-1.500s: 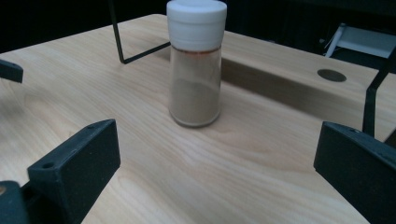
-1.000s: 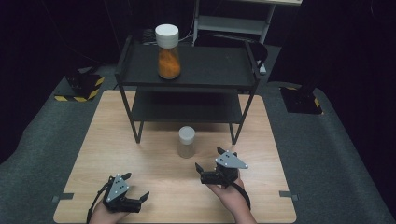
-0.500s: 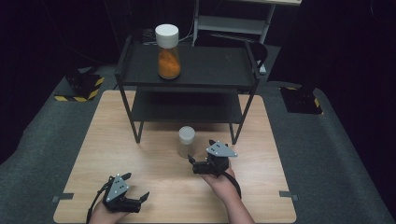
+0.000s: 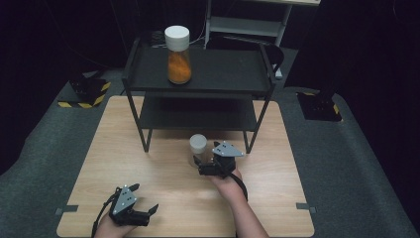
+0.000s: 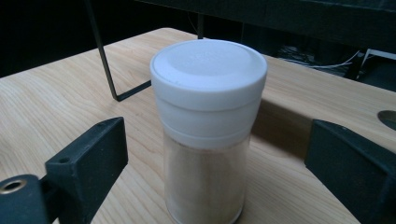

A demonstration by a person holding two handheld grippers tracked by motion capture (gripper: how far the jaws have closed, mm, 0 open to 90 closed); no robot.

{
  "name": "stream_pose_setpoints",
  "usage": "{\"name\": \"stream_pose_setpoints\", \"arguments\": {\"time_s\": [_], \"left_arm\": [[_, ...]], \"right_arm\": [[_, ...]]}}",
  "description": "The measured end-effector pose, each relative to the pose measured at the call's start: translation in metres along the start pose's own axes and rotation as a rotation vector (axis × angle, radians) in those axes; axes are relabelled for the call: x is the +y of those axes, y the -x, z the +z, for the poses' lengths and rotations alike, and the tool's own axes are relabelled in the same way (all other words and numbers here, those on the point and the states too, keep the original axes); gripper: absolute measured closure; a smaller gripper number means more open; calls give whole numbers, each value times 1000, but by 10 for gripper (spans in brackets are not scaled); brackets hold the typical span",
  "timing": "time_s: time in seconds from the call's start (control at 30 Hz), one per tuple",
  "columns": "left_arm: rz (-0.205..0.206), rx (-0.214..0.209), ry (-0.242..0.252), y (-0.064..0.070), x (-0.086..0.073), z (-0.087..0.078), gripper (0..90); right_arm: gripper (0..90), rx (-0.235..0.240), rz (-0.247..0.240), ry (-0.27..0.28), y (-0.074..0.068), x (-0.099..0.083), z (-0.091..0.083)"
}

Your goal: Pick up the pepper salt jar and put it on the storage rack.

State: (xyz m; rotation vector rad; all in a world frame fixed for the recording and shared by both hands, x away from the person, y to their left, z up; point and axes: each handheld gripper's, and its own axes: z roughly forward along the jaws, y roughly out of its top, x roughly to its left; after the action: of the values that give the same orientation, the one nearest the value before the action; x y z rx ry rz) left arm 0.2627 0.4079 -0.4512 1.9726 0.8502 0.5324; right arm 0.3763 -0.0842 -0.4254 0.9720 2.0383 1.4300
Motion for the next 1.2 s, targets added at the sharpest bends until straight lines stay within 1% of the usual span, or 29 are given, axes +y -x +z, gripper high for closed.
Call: {"name": "stream_pose_setpoints", "arguments": {"time_s": [0.1,0.13,0.17,0.27,0.37,0.43,0.47,0.6,0.77,0.87,1.1,1.2], "left_arm": [[-4,-1,4,-1,-1,0,5],[-4,-1,4,-1,-1,0,5],[-5,-1,5,-1,-1,0,5],[-10,1,4,-1,-1,0,6],[-15,4,5,-2,-1,-1,5],[-14,5,4,-2,-1,-1,5],[-25,4,8,-3,-2,-2,6],[-16,7,6,-3,-2,-2,6],[-8,11,5,-2,-2,-2,6],[-10,10,5,-2,-2,-2,5],[-13,10,6,-2,-2,-2,6],[-15,10,8,-2,-2,-2,6]], "right_arm": [[105,5,7,4,1,0,5],[136,14,9,8,2,0,6],[136,14,9,8,2,0,6],[181,28,3,26,3,-1,11],[225,30,-4,49,1,-1,14],[227,32,-6,51,1,-1,15],[243,32,-7,51,0,0,18],[288,21,-8,59,-1,-1,20],[317,16,-16,61,-1,-2,21],[332,21,-9,67,1,-3,22],[336,20,-9,83,1,-8,23],[337,17,-8,81,0,-7,23]]}}
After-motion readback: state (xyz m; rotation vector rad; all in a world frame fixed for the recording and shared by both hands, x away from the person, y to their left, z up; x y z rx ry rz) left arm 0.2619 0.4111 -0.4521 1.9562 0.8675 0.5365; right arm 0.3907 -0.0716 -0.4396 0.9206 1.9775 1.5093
